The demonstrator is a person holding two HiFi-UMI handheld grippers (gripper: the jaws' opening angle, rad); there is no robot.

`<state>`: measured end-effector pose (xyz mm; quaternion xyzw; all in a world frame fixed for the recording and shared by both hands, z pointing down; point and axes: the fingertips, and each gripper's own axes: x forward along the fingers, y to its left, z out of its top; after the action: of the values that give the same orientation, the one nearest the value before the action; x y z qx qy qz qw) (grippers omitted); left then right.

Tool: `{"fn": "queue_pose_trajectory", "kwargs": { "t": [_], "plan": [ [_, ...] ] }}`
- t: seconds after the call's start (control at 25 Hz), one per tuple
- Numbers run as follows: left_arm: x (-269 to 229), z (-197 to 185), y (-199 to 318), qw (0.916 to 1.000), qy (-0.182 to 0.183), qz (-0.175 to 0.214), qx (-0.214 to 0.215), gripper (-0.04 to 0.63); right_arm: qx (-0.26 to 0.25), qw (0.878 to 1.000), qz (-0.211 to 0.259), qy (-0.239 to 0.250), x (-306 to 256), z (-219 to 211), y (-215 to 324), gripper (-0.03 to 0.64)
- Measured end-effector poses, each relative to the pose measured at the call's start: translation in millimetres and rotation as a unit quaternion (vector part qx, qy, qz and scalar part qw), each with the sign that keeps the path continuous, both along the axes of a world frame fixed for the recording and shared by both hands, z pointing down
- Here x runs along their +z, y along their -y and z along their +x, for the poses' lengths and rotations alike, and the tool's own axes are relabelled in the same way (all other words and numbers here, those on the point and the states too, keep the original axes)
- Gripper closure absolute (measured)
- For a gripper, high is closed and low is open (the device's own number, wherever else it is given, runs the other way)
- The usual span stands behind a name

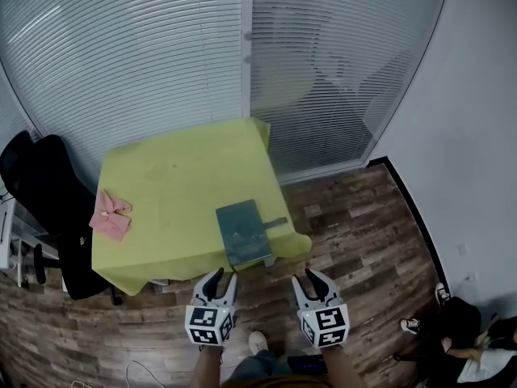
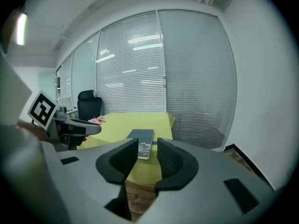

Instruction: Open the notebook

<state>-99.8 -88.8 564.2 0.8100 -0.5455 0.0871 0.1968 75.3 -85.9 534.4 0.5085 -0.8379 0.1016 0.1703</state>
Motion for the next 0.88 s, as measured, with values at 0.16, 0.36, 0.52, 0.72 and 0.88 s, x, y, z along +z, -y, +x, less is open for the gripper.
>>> {"fn": "queue_pose_trajectory", "kwargs": {
  "t": [0.16, 0.36, 0.52, 0.72, 0.88],
  "plan": [
    [3.4, 1.6, 8.1, 0.9999, 0.004, -0.003, 0.009, 0.462, 0.012, 1.000, -0.004, 0.001, 2.2, 5.1, 3.6, 0.476],
    [6.2, 0.9, 15.8, 0.9999, 0.005, -0.005, 0.014, 0.462, 0.014, 1.000, 0.000, 0.007, 0.2, 3.2, 11.5, 0.476],
    [7.2, 4.5, 18.0, 0.9998, 0.010, -0.006, 0.019, 0.462, 0.009, 1.000, 0.001, 0.010, 0.0, 1.9, 15.0, 0.476],
    [13.8, 8.4, 27.3, 0.9991, 0.027, -0.013, 0.030, 0.458, 0.001, 1.000, -0.003, 0.014, 4.3, -3.9, 26.4, 0.476],
    [24.0, 12.2, 31.2, 0.9978, 0.046, -0.020, 0.043, 0.456, -0.007, 1.000, -0.016, 0.015, 17.2, -10.1, 33.9, 0.476]
  ]
}}
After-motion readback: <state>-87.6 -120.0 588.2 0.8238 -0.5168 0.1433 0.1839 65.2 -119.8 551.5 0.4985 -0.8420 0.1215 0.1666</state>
